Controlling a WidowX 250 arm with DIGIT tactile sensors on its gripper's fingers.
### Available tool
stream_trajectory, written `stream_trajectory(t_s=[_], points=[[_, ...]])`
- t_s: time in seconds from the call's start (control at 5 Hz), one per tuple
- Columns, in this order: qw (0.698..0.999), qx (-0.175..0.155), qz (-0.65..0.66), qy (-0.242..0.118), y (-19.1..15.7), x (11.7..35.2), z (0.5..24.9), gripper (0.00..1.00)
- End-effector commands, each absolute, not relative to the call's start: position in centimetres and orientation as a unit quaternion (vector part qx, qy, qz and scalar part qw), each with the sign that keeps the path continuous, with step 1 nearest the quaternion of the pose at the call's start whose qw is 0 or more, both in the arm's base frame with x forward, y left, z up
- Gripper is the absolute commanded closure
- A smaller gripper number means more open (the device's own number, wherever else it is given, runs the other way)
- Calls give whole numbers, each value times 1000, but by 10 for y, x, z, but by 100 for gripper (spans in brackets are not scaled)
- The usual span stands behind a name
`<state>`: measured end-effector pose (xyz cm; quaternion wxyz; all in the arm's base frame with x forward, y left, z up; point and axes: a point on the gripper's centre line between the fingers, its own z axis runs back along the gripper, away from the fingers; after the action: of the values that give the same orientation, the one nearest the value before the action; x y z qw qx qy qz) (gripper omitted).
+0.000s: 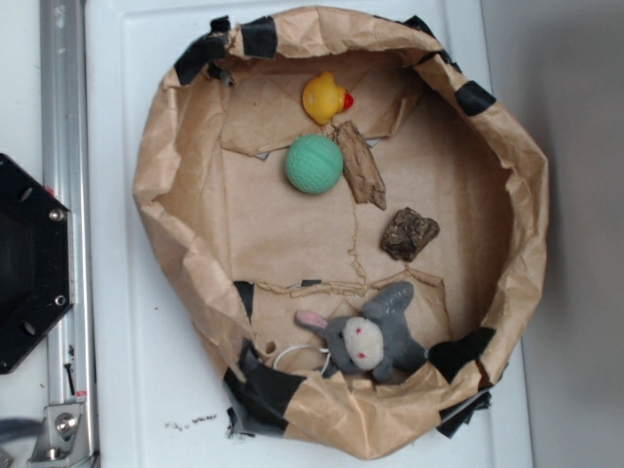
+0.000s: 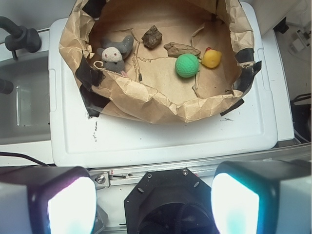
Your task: Grab the wood chip.
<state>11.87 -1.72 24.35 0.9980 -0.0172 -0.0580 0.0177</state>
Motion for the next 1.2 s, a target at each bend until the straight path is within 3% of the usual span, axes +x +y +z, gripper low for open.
stream_trajectory(t_s=[0.0, 0.2, 0.4, 0.8, 1.0], points=[[998, -17, 18, -58, -17, 119, 243, 0], [982, -28, -53, -178, -1, 146, 213, 0], [980, -30, -101, -166, -13, 190, 183, 0], [989, 26, -107, -103, 1, 250, 125, 0], [988, 38, -117, -91, 26, 258, 108, 0]])
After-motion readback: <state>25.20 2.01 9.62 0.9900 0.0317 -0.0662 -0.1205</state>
